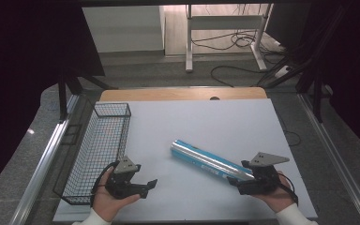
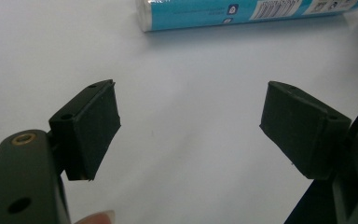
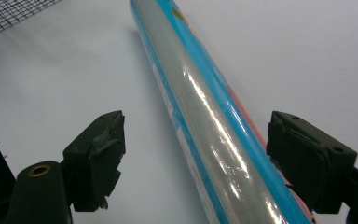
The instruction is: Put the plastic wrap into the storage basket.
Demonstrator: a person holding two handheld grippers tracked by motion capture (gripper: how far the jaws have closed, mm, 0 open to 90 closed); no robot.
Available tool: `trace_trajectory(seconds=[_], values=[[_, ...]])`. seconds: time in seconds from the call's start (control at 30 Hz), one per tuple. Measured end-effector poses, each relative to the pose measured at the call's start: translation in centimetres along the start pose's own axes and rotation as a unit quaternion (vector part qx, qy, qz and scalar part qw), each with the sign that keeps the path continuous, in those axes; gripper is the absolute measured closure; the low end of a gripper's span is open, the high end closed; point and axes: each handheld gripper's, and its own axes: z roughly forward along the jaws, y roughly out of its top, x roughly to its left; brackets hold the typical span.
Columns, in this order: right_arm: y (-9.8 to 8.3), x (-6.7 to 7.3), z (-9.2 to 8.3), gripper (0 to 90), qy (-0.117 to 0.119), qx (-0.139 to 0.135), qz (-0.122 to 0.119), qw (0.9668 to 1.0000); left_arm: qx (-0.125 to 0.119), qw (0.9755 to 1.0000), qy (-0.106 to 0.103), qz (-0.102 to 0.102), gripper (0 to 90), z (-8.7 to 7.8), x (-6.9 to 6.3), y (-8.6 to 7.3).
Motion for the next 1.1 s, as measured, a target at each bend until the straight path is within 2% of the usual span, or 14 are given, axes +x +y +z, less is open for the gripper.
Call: trace_trajectory(seconds=[0.27, 0.37, 0.57, 0.77, 1.1], values=[[0.1, -0.1, -0.2, 20.8, -0.005, 0.002, 0.011, 0.9999, 0.001, 1.0000, 0.000, 0.002, 19.4, 0.1, -0.1, 0.0], [0.1, -0.2, -0.3, 21.1, -0.015, 0.004, 0.006, 0.9999, 0.002, 1.0000, 0.000, 0.003, 19.4, 0.1, -0.1, 0.0], [0.5, -0.3, -0.5, 22.0, -0.016, 0.009, 0.003, 0.9998, 0.002, 1.0000, 0.000, 0.005, 19.4, 0.1, 0.0, -0.1], [1.0, -0.1, -0.4, 23.2, -0.018, 0.020, -0.019, 0.9994, 0.006, 1.0000, 0.004, 0.004, 19.4, 0.2, -0.1, -0.1], [1.9, 0.0, -0.6, 24.9, -0.017, 0.034, -0.036, 0.9986, 0.008, 1.0000, 0.003, 0.001, 19.3, 0.6, -0.1, 0.2]])
